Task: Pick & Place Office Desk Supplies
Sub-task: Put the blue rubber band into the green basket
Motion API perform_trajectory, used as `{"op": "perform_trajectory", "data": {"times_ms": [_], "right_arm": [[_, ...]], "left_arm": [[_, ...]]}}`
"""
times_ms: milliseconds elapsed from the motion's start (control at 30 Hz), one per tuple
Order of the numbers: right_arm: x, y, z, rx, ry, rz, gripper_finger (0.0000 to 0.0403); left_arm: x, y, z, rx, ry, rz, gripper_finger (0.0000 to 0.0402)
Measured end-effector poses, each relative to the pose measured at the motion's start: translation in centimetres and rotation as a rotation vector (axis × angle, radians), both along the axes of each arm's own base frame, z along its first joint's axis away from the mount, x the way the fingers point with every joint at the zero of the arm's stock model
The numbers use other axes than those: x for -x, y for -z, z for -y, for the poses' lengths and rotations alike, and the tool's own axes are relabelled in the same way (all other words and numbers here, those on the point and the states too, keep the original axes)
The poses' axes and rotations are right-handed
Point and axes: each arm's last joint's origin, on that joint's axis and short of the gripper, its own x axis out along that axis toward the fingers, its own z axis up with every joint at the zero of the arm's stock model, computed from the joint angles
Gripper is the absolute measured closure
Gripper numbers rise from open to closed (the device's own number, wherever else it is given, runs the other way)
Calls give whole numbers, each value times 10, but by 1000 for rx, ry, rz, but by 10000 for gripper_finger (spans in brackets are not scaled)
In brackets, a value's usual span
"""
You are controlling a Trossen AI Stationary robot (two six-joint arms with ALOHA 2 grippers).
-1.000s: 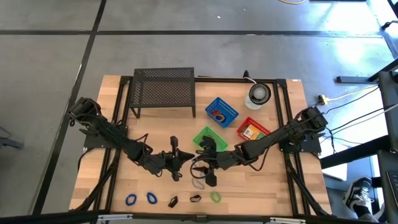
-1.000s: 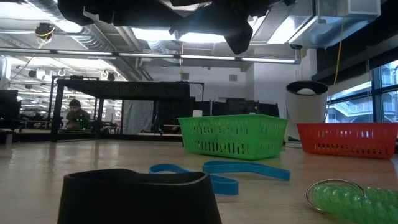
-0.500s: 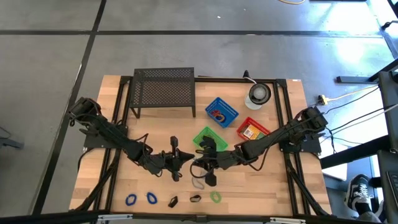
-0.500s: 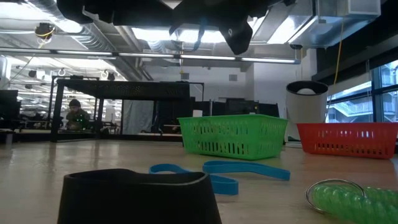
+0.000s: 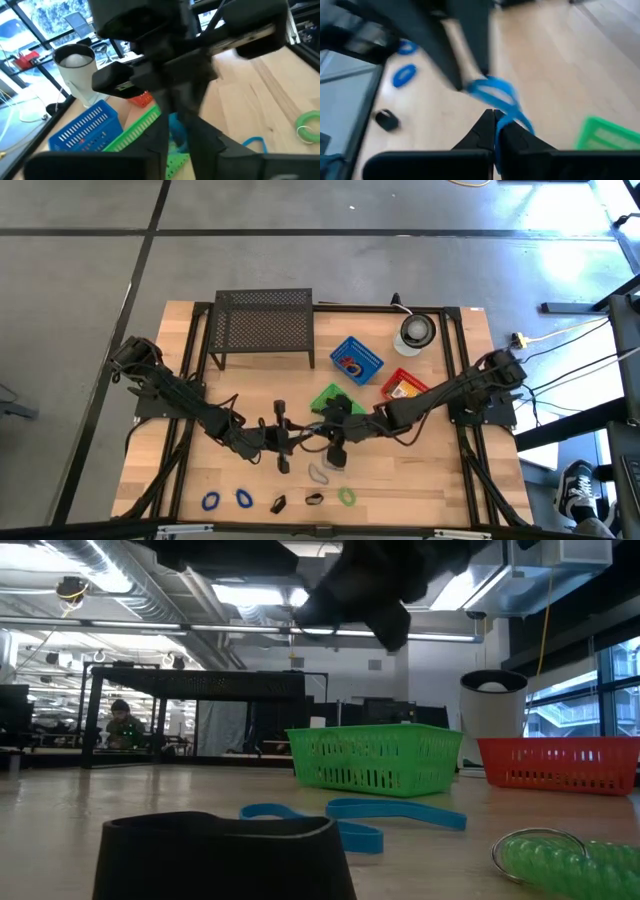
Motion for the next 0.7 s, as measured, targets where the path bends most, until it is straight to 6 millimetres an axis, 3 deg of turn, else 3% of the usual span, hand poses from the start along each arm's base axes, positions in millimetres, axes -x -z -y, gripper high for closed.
{"op": "perform_trajectory", "data": {"times_ms": [300, 700], "right_arm": [[13, -9, 28, 25, 100, -140, 401], [23, 14, 49, 20, 387, -319, 398]], "left_arm": [[1, 3, -1, -6, -35, -21, 266], [2, 6, -2, -19, -25, -50, 268]]}}
